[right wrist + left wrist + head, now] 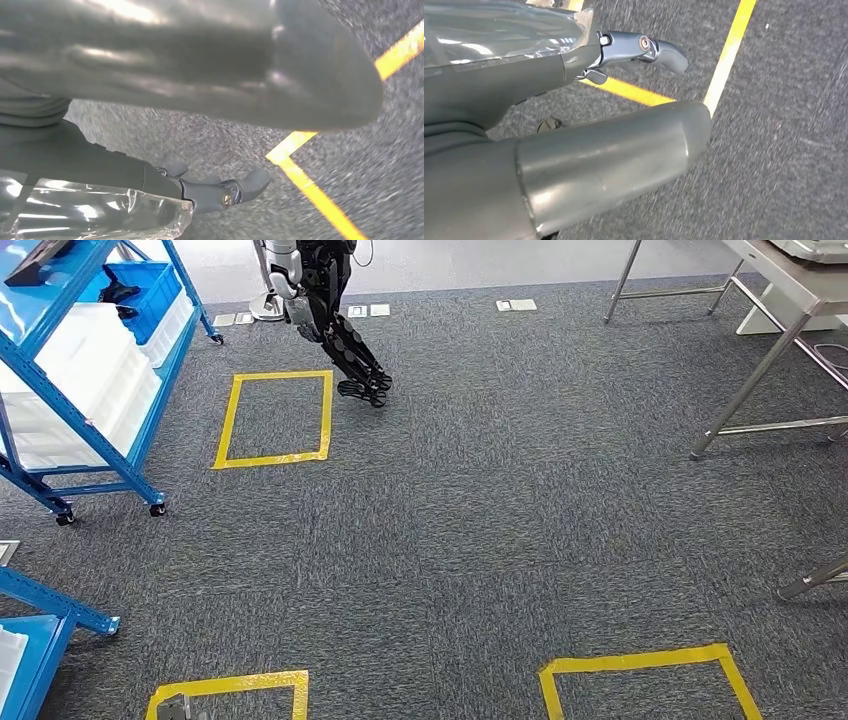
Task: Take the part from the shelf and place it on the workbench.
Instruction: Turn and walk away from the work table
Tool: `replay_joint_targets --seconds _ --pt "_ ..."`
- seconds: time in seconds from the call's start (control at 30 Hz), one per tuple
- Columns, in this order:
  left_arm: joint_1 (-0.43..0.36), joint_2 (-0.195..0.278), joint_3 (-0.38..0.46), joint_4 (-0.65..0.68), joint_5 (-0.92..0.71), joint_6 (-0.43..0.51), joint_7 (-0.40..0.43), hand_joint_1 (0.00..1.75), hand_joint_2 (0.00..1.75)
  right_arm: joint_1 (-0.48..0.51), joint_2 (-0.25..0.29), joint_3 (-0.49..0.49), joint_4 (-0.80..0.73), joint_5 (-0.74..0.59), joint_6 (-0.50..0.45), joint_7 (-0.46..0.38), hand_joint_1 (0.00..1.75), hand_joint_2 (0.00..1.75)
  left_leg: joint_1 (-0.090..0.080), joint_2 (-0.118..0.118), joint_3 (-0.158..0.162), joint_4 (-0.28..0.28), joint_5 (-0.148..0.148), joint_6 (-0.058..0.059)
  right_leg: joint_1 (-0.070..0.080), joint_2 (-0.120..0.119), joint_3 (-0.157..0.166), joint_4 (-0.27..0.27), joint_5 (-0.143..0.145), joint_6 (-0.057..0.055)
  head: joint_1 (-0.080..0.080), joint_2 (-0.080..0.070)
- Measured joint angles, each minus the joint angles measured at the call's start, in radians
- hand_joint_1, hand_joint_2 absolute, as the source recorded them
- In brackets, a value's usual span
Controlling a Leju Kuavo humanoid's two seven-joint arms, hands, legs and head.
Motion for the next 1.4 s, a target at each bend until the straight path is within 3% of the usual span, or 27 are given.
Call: replay_joint_targets --seconds 0.07,0.13,0.17,0.2,0.23,0.3,0.37,0.43,0.5,0.57,0.63,0.7,0.73,0.77,0.83,0.87,0.93,1.0,1.07,1.13,1.2,1.23,1.27,1.33,1.4 --pt "-0.001 0.000 0.000 0.000 -0.001 0.000 0.001 0.00 0.00 0.000 -0.001 -0.003 0.000 0.000 -0.002 -0.001 0.00 0.00 0.001 0.037 -0.023 0.048 -0.032 -0.008 -0.001 -0.017 0.001 -0.003 0.003 -0.012 -0.007 0.000" --pt "-0.004 -0.001 0.000 0.000 -0.001 0.000 0.001 0.00 0.00 0.003 -0.001 -0.005 0.000 0.000 -0.003 -0.003 0.00 0.00 0.001 0.087 -0.085 0.178 -0.103 -0.014 0.003 -0.038 0.000 -0.004 0.002 -0.021 -0.015 0.000" --pt "-0.005 -0.002 0.000 0.000 -0.001 0.000 0.001 0.00 0.00 0.006 -0.002 -0.007 0.000 0.000 -0.003 -0.003 0.00 0.00 0.002 0.098 -0.119 0.248 -0.132 -0.016 0.005 -0.050 0.000 -0.004 0.001 -0.025 -0.017 0.000" --pt "-0.004 -0.002 0.000 0.000 -0.001 0.000 0.001 0.00 0.00 0.008 -0.002 -0.008 0.000 0.000 -0.003 -0.004 0.00 0.00 0.002 0.104 -0.142 0.293 -0.145 -0.017 0.008 -0.062 0.000 -0.004 0.000 -0.026 -0.017 0.000" --pt "-0.002 -0.002 0.000 0.000 0.000 0.000 0.001 0.00 0.00 0.010 -0.002 -0.009 0.000 0.000 -0.003 -0.004 0.00 0.00 0.002 0.107 -0.145 0.300 -0.138 -0.016 0.009 -0.072 0.000 -0.004 -0.001 -0.026 -0.017 0.000" --pt "-0.001 -0.002 0.000 0.000 0.000 0.000 0.001 0.00 0.00 0.010 -0.002 -0.010 0.000 0.000 -0.003 -0.004 0.00 0.00 0.001 0.119 -0.086 0.193 -0.078 -0.010 0.011 -0.090 0.003 -0.004 -0.002 -0.028 -0.018 0.000" --pt "-0.004 -0.002 0.000 0.000 0.000 0.000 0.000 0.00 0.00 0.008 -0.001 -0.010 0.000 0.000 -0.003 -0.004 0.00 0.00 -0.005 0.153 -0.010 0.055 -0.032 0.001 0.017 -0.105 0.006 -0.003 -0.006 -0.025 -0.018 0.000" --pt "-0.007 -0.002 0.000 -0.001 -0.001 0.000 0.000 0.00 0.00 0.007 -0.001 -0.010 0.000 0.000 -0.003 -0.004 0.00 0.00 -0.013 0.167 0.014 0.008 -0.025 0.008 0.021 -0.119 0.008 -0.003 -0.010 -0.018 -0.016 0.000" --pt "-0.006 -0.002 0.000 0.000 -0.002 0.000 0.000 0.00 0.00 0.006 -0.001 -0.010 0.000 0.000 -0.003 -0.005 0.00 0.00 -0.013 0.147 0.014 0.001 -0.020 0.017 0.019 -0.131 0.010 -0.004 -0.013 -0.011 -0.015 0.000" --pt "-0.007 -0.004 0.000 0.000 -0.002 0.000 0.000 0.00 0.00 0.006 0.000 -0.010 0.000 0.000 -0.003 -0.006 0.00 0.00 -0.007 0.128 0.020 -0.011 -0.010 0.029 0.016 -0.104 -0.005 0.035 -0.037 -0.006 -0.012 0.000" --pt "-0.009 -0.005 0.000 -0.001 -0.002 0.000 -0.001 0.00 0.00 0.009 0.000 -0.011 0.000 0.000 -0.004 -0.006 0.00 0.00 -0.005 0.109 0.022 -0.017 -0.004 0.037 0.011 -0.056 -0.059 0.152 -0.090 -0.011 -0.006 0.000" --pt "-0.009 -0.006 0.000 0.000 -0.001 0.000 -0.001 0.00 0.00 0.013 -0.001 -0.012 0.000 0.000 -0.004 -0.007 0.00 0.00 -0.006 0.085 0.020 -0.016 -0.002 0.039 0.008 -0.037 -0.119 0.270 -0.128 -0.009 -0.004 0.000" --pt "-0.008 -0.006 0.000 0.000 0.000 0.000 -0.002 0.00 0.00 0.015 -0.001 -0.013 0.000 0.001 -0.005 -0.008 0.00 0.00 -0.005 0.072 0.020 -0.016 -0.002 0.039 0.006 -0.035 -0.129 0.285 -0.125 -0.003 -0.004 0.000" --pt "-0.006 -0.006 0.000 0.000 0.001 0.000 -0.002 0.00 0.00 0.016 -0.001 -0.014 0.000 0.002 -0.005 -0.009 0.00 0.00 -0.005 0.060 0.020 -0.015 -0.002 0.038 0.003 -0.033 -0.121 0.262 -0.108 0.007 -0.004 0.000" --pt "-0.004 -0.006 0.000 0.000 0.002 0.001 -0.002 0.00 0.00 0.015 -0.002 -0.016 0.000 0.003 -0.007 -0.011 0.00 0.00 -0.004 0.036 0.020 -0.010 -0.004 0.032 -0.006 -0.011 -0.062 0.126 -0.048 0.027 -0.003 0.000" --pt "-0.004 -0.006 0.000 0.000 0.003 0.001 -0.002 0.00 0.00 0.014 -0.002 -0.017 0.001 0.004 -0.008 -0.011 0.00 0.00 -0.005 0.026 0.019 -0.005 -0.006 0.026 -0.009 0.003 -0.035 0.064 -0.024 0.030 -0.002 0.000" --pt "-0.004 -0.006 0.000 0.000 0.003 0.002 -0.002 0.00 0.00 0.012 -0.001 -0.021 0.001 0.003 -0.010 -0.011 0.00 0.00 -0.007 0.012 0.013 0.001 -0.008 0.014 -0.008 0.017 -0.010 0.010 -0.007 0.021 -0.001 0.000" --pt "-0.003 -0.005 0.000 0.000 0.002 0.004 -0.002 0.00 0.00 0.011 -0.001 -0.025 0.001 0.001 -0.013 -0.011 0.00 0.00 -0.003 0.004 0.008 0.002 -0.007 0.004 -0.003 0.000 -0.007 0.010 -0.004 0.004 -0.003 0.000" --pt "-0.003 -0.004 0.000 0.000 -0.001 0.006 -0.002 0.00 0.00 0.011 -0.002 -0.028 0.001 -0.001 -0.015 -0.013 0.00 0.00 0.000 0.035 -0.007 0.032 -0.028 -0.005 -0.003 -0.015 -0.007 0.007 0.000 -0.009 -0.007 0.000" --pt "-0.006 -0.005 0.000 0.000 -0.002 0.008 -0.002 0.00 0.00 0.013 -0.002 -0.029 0.001 -0.001 -0.016 -0.014 0.00 0.00 0.000 0.085 -0.057 0.138 -0.090 -0.012 0.000 -0.034 -0.007 0.006 0.000 -0.020 -0.015 0.000" --pt "-0.008 -0.006 0.000 0.000 -0.003 0.010 -0.002 0.00 0.00 0.017 -0.002 -0.031 0.001 -0.001 -0.017 -0.014 0.00 0.00 0.002 0.104 -0.122 0.270 -0.147 -0.015 0.007 -0.056 -0.009 0.006 -0.001 -0.026 -0.019 0.000" --pt "-0.007 -0.006 0.000 0.000 -0.003 0.011 -0.002 0.00 0.00 0.018 -0.002 -0.032 0.001 -0.001 -0.017 -0.014 0.00 0.00 0.002 0.106 -0.137 0.300 -0.151 -0.015 0.009 -0.067 -0.009 0.006 -0.002 -0.027 -0.019 0.000" --pt "-0.006 -0.006 0.000 0.000 -0.003 0.011 -0.002 0.00 0.00 0.018 -0.002 -0.033 0.001 -0.001 -0.017 -0.014 0.00 0.00 0.002 0.108 -0.131 0.288 -0.135 -0.013 0.011 -0.077 -0.009 0.006 -0.002 -0.028 -0.019 0.000" --pt "-0.005 -0.005 0.000 0.000 -0.003 0.012 -0.002 0.00 0.00 0.017 -0.002 -0.034 0.001 -0.001 -0.017 -0.014 0.00 0.00 -0.002 0.128 -0.062 0.162 -0.071 -0.002 0.014 -0.094 -0.005 0.006 -0.004 -0.030 -0.020 0.000" --pt "-0.010 -0.005 0.000 -0.001 -0.003 0.012 -0.002 0.00 0.00 0.017 -0.001 -0.034 0.001 -0.001 -0.017 -0.014 0.00 0.00 -0.011 0.157 0.001 0.044 -0.033 0.009 0.019 -0.110 -0.002 0.007 -0.008 -0.026 -0.020 0.000"
